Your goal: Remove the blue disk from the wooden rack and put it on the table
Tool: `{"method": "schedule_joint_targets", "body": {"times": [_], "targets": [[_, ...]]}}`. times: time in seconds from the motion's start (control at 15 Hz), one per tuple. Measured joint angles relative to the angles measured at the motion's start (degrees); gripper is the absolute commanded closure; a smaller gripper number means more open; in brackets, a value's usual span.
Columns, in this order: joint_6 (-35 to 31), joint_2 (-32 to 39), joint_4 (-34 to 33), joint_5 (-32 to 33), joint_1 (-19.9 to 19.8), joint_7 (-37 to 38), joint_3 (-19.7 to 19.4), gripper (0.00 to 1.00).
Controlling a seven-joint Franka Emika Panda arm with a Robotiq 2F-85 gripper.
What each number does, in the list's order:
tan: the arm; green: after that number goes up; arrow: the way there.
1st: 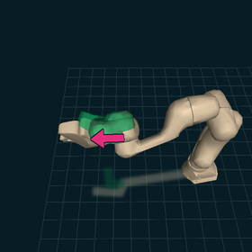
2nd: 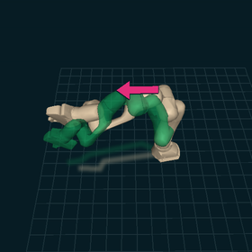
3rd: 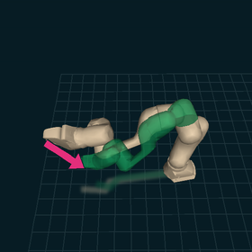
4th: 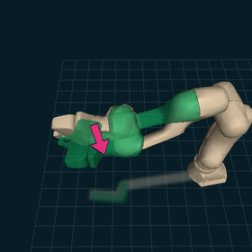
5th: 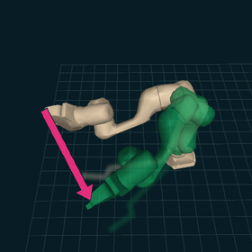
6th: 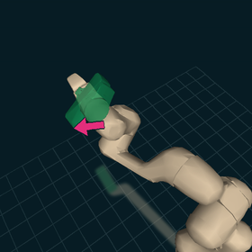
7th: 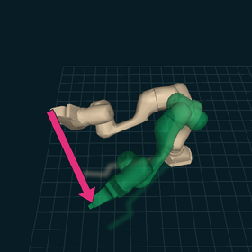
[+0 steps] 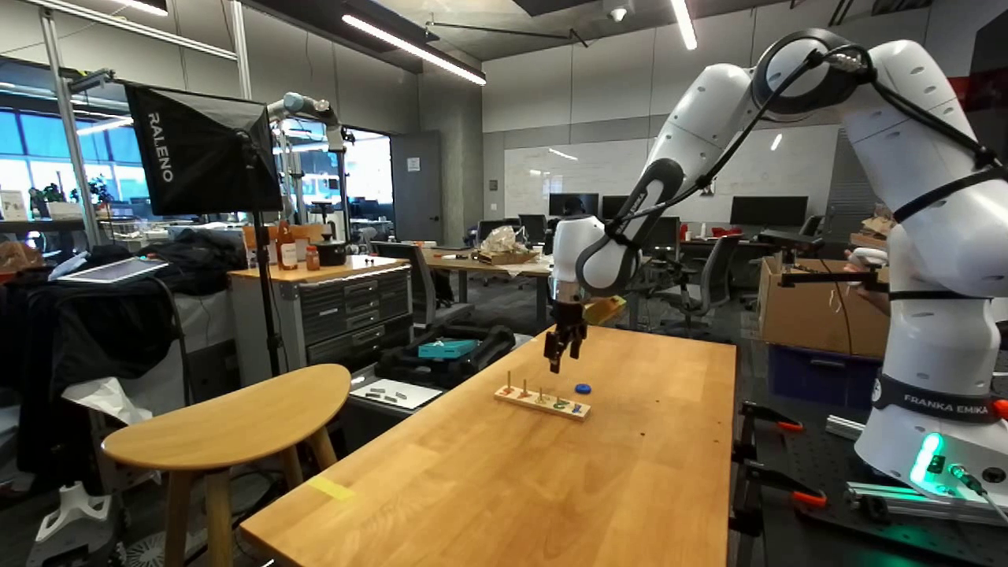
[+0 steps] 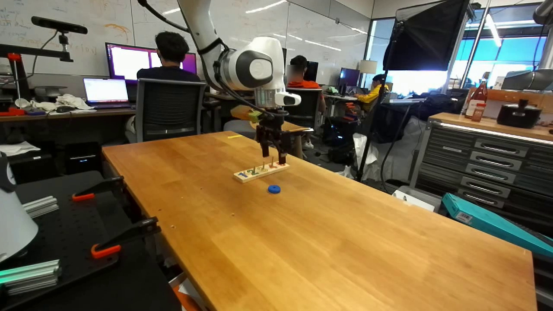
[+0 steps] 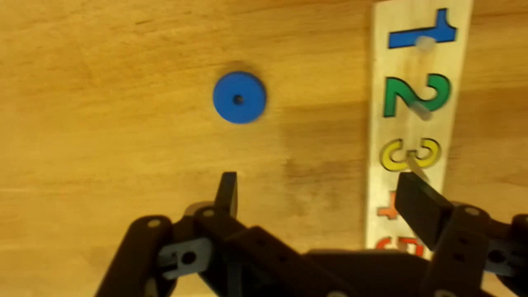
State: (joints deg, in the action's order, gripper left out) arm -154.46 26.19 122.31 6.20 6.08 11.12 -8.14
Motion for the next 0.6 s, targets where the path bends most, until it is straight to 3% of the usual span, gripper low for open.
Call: {"method": "schedule_joint_targets", "body": {"times": [0.6], "targets": [[18.80, -23.68, 3.39, 0.11, 0.99, -2.65, 6.45, 0.00]]}}
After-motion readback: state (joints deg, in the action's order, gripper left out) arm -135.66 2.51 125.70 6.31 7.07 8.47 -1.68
